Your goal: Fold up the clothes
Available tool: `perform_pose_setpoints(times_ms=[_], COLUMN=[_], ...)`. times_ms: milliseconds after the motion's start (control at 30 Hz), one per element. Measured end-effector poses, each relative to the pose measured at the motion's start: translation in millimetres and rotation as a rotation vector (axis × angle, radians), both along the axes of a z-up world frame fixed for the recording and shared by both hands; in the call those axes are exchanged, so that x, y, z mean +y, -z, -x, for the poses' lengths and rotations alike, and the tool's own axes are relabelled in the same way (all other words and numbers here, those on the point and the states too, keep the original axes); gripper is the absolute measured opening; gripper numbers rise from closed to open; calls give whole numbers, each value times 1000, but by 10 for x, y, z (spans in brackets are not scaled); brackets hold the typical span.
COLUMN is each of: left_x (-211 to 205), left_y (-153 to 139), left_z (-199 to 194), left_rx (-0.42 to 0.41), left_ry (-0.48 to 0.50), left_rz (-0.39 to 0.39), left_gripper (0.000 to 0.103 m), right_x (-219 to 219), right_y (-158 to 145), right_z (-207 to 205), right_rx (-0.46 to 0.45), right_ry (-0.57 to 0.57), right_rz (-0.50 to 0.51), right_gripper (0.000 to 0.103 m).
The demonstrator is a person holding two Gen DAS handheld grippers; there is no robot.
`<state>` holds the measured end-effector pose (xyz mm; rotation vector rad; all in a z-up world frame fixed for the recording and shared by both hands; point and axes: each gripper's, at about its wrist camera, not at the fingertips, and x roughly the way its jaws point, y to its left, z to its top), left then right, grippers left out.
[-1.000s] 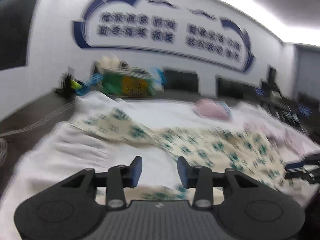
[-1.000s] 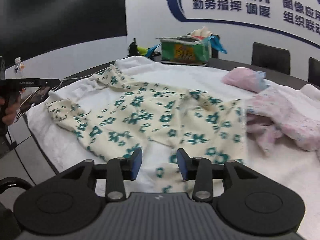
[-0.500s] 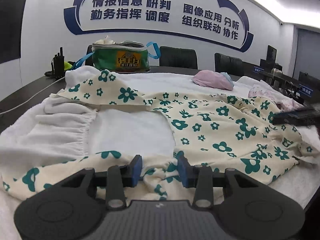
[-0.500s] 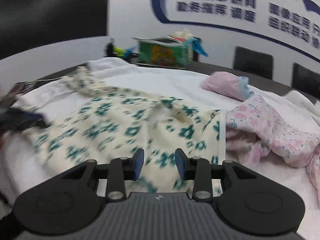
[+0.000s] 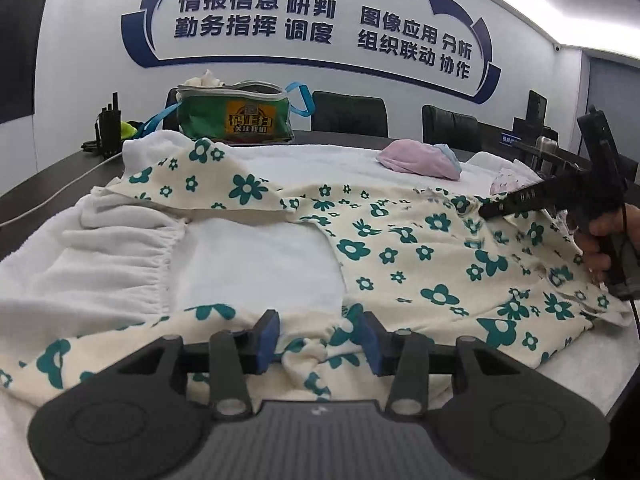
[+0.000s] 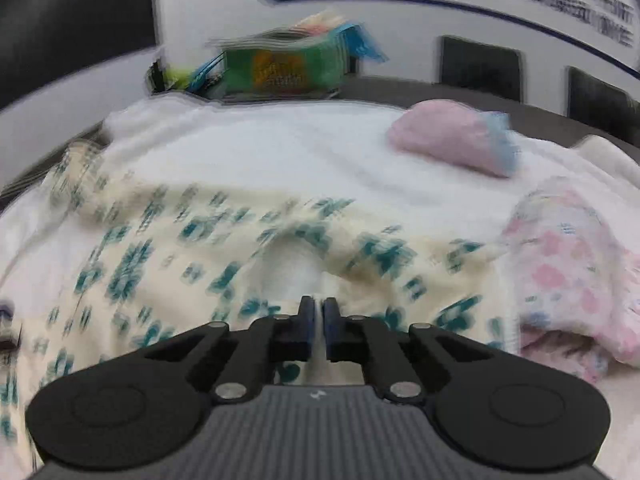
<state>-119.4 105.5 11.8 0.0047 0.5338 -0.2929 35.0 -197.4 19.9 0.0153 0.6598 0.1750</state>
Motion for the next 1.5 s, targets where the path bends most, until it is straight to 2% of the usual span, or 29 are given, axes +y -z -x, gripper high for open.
perform_pose_setpoints(times_ms=[67,167,233,300,367,467,600,633,700,733,933,967,1000,1067,1100,1233,1267,1300,1333,1433,1500], left_x=[-19,-19,-12,-34,-48,-24,-15,-20,-31,-36,-30,-33,-38,-48,-55,-70,-66,-63,-62,-64,-63], left_y=[0,-1,-1,2,5,4,3,3,2,2,6,6,7,10,10,10,11,12,12,9,8], left_z=[0,-8,-16,-8,-1,-9,-14,-14,-13,-12,-20,-20,-16,-9,-8,-9,-10,-11,-9,-8,-8], left_rx=[-2,-2,1,-2,-5,-1,0,-1,-3,-4,-4,-5,-6,-8,-9,-11,-10,-10,-10,-10,-11], left_ry=[2,4,5,2,-2,-1,3,3,2,0,0,-1,-3,-6,-6,-7,-7,-7,-7,-7,-6], left_rz=[-15,-16,-11,-24,-32,-13,-7,-10,-17,-20,-22,-23,-26,-32,-37,-50,-47,-45,-44,-46,-47], left_gripper=[43,44,44,45,45,45,45,45,45,45,45,45,45,45,45,46,46,46,46,46,46], right_x=[-94,-107,-91,-90,-93,-45,208,222,240,233,143,142,140,116,115,20,20,50,86,315,443], right_y=[11,15,8,-39,-106,-184,-75,-33,47,15,-140,-136,-132,-109,-101,-112,-96,-68,-38,-45,-30], right_z=[-21,-31,-33,59,203,427,682,694,709,739,856,858,859,859,843,632,569,516,465,506,515], right_rx=[-6,-4,9,2,-31,-31,-17,-5,23,23,17,19,22,12,7,28,38,46,53,12,18], right_ry=[21,16,-10,-62,-102,-205,-314,-316,-313,-313,-313,-315,-317,-323,-316,-228,-203,-185,-169,-244,-272], right_rz=[-50,-53,-47,-38,-27,-16,117,124,130,138,156,146,135,116,108,-36,-50,-40,-26,-22,19], right_gripper=[4,5,12,30,33,33,32,28,5,3,4,10,23,33,33,32,26,6,2,2,6])
